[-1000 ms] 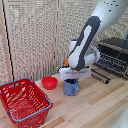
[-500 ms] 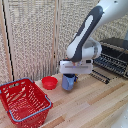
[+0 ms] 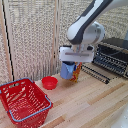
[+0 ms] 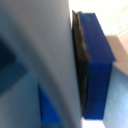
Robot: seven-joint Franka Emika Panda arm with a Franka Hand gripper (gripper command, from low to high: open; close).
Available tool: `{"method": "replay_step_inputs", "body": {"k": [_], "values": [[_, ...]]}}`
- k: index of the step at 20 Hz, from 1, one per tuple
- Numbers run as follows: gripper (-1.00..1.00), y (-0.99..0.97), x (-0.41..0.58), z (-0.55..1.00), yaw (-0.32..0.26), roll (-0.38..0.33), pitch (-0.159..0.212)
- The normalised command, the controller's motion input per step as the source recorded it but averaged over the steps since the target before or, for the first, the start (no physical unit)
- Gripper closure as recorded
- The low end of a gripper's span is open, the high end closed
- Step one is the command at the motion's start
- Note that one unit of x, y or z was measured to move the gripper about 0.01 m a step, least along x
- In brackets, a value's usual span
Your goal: Observe the blue drinking vessel close to you. Point your gripping mechanism towards the blue drinking vessel. Softly grip the blue drinking vessel using your gripping mechanism. Move your gripping mechanism and the blue drinking vessel above the receptacle. Let go of the blue drinking vessel into the receptacle.
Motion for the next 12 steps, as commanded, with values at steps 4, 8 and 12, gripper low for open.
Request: {"method": "replay_step_inputs", "body": {"k": [4,8,12], "values": [[1.0,0.49,0.597,0.91,0.114,0.025,0.175],[1.0,0.6,0.524,0.95,0.086,0.0,0.17],[1.0,0.75,0.399,0.87,0.038,0.0,0.131]]}}
